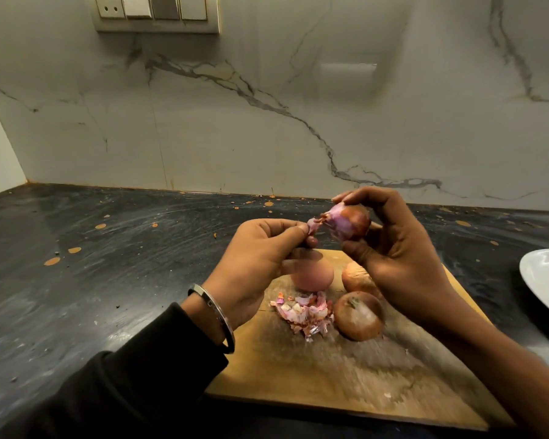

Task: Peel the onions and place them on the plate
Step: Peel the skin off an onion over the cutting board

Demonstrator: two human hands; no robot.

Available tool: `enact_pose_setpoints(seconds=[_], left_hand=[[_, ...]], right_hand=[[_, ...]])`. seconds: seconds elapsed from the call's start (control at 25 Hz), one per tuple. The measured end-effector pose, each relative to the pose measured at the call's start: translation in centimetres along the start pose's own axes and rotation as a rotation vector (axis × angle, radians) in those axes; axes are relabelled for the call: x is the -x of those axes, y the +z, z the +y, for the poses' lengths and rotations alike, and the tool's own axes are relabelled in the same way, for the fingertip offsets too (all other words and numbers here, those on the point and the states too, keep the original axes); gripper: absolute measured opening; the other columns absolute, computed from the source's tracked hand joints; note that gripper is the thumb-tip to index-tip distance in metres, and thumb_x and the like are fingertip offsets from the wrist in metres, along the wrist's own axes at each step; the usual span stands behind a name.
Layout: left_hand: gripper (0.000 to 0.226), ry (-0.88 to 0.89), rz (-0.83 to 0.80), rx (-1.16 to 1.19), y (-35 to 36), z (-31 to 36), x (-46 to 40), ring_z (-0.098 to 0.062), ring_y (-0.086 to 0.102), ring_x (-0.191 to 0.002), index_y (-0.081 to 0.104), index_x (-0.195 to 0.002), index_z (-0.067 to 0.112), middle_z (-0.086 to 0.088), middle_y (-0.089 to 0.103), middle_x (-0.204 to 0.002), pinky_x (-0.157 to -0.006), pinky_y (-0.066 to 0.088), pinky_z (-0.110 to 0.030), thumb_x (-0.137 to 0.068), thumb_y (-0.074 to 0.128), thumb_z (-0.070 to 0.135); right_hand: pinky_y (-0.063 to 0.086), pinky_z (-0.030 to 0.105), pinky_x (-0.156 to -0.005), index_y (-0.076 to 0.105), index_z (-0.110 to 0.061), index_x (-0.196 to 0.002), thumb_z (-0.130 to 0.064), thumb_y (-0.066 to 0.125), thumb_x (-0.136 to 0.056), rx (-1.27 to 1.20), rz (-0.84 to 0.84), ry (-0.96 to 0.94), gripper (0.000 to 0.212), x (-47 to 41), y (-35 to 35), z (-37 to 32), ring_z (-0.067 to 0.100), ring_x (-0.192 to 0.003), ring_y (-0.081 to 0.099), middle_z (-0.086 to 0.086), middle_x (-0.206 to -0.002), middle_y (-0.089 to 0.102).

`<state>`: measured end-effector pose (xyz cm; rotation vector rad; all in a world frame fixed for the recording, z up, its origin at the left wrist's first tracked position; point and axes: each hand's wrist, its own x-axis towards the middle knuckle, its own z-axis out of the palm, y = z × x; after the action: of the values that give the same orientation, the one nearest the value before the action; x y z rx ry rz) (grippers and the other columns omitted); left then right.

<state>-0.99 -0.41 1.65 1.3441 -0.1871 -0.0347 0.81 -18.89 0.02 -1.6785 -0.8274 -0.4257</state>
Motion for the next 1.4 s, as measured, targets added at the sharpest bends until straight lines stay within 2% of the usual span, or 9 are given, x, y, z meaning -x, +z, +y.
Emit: enact_pose_setpoints(seconds=[0.12, 0.24, 0.32, 0.4, 0.56, 0.68, 0.96, 1.16, 1.4], left_hand=[[0.026, 0.028, -0.051, -0.246, 0.1, -0.2, 0.3, -0.012, 0.05, -0.061, 0.054, -0.081, 0.012, 0.0, 0.05, -0.069, -0.055, 0.047, -0.03, -0.102, 0.04, 0.016], [0.032, 0.196, 0.005, -0.654, 0.1, -0.4, 0.4, -0.013, 0.036, -0.061, 0.043, -0.073, 0.006, 0.0, 0.042, -0.066, -0.06, 0.033, -0.042, -0.101, 0.037, 0.021], [0.033, 0.31, -0.006, -0.857, 0.0, -0.6, 0.5, -0.009, 0.04, -0.058, 0.051, -0.073, 0.009, 0.006, 0.048, -0.063, -0.059, 0.036, -0.036, -0.1, 0.048, 0.029], [0.017, 0.382, -0.015, -0.949, -0.1, -0.6, 0.6, -0.006, 0.051, -0.063, 0.061, -0.082, 0.022, 0.011, 0.059, -0.071, -0.059, 0.043, -0.025, -0.093, 0.062, 0.034], [0.018, 0.383, 0.108, -0.765, -0.6, -0.5, 0.2, -0.002, 0.065, -0.077, 0.071, -0.092, 0.024, 0.012, 0.07, -0.083, -0.071, 0.055, -0.021, -0.082, 0.072, 0.04], [0.022, 0.35, 0.099, -0.623, -0.5, -0.5, -0.1, -0.002, 0.067, -0.072, 0.073, -0.098, 0.019, 0.007, 0.073, -0.085, -0.066, 0.056, -0.02, -0.084, 0.071, 0.036], [0.009, 0.452, 0.166, -0.673, -0.5, -0.6, -0.1, -0.004, 0.066, -0.061, 0.075, -0.096, 0.016, 0.006, 0.074, -0.079, -0.059, 0.055, -0.021, -0.092, 0.067, 0.015], [0.007, 0.506, 0.204, -0.71, -0.3, -0.9, 0.0, -0.008, 0.067, -0.065, 0.071, -0.089, 0.021, 0.007, 0.071, -0.074, -0.065, 0.058, -0.034, -0.091, 0.066, 0.017], [0.016, 0.431, 0.176, -0.618, -0.8, -0.6, -0.4, -0.01, 0.062, -0.062, 0.065, -0.084, 0.016, 0.003, 0.066, -0.071, -0.061, 0.054, -0.034, -0.096, 0.056, 0.02]], right_hand=[[0.056, 0.041, -0.096, 0.051, -0.028, -0.121, 0.009, 0.068, -0.085, -0.027, 0.041, 0.043, 0.054, -0.2, -0.6, 0.5, 0.025, -0.11, 0.066, 0.005, -0.125, 0.059], [0.056, 0.048, -0.095, 0.052, -0.027, -0.122, 0.0, 0.07, -0.086, -0.03, 0.051, 0.079, 0.049, -0.1, -0.6, 0.6, 0.028, -0.11, 0.067, 0.006, -0.123, 0.059], [0.057, 0.047, -0.094, 0.052, -0.024, -0.123, -0.007, 0.07, -0.086, -0.016, 0.041, 0.093, 0.045, 0.0, -0.5, 0.4, 0.026, -0.109, 0.067, 0.003, -0.121, 0.06], [0.058, 0.043, -0.093, 0.052, -0.021, -0.123, -0.004, 0.069, -0.086, -0.012, 0.04, 0.113, 0.044, 0.1, -0.4, 0.3, 0.023, -0.107, 0.068, 0.004, -0.119, 0.062], [0.058, 0.034, -0.091, 0.052, -0.019, -0.121, -0.002, 0.07, -0.085, 0.011, 0.061, 0.126, 0.044, 0.0, -0.3, -0.2, 0.017, -0.105, 0.067, 0.003, -0.117, 0.061], [0.058, 0.028, -0.089, 0.051, -0.021, -0.12, 0.001, 0.07, -0.085, 0.03, 0.028, 0.123, 0.045, 0.1, -0.1, -0.4, 0.014, -0.107, 0.066, 0.001, -0.118, 0.06], [0.057, 0.022, -0.086, 0.052, -0.015, -0.121, 0.007, 0.068, -0.085, -0.017, 0.006, 0.136, 0.045, 0.3, 0.4, -0.3, 0.013, -0.103, 0.069, 0.003, -0.117, 0.061], [0.059, 0.024, -0.074, 0.05, -0.015, -0.133, -0.015, 0.062, -0.092, -0.031, -0.05, 0.168, 0.043, 0.2, 0.3, -0.3, 0.02, -0.087, 0.074, 0.004, -0.111, 0.067], [0.052, 0.027, -0.061, 0.059, -0.015, -0.119, -0.041, 0.046, -0.098, -0.166, -0.01, 0.222, 0.037, -0.2, 0.0, -0.3, 0.02, -0.075, 0.064, 0.017, -0.091, 0.066]])
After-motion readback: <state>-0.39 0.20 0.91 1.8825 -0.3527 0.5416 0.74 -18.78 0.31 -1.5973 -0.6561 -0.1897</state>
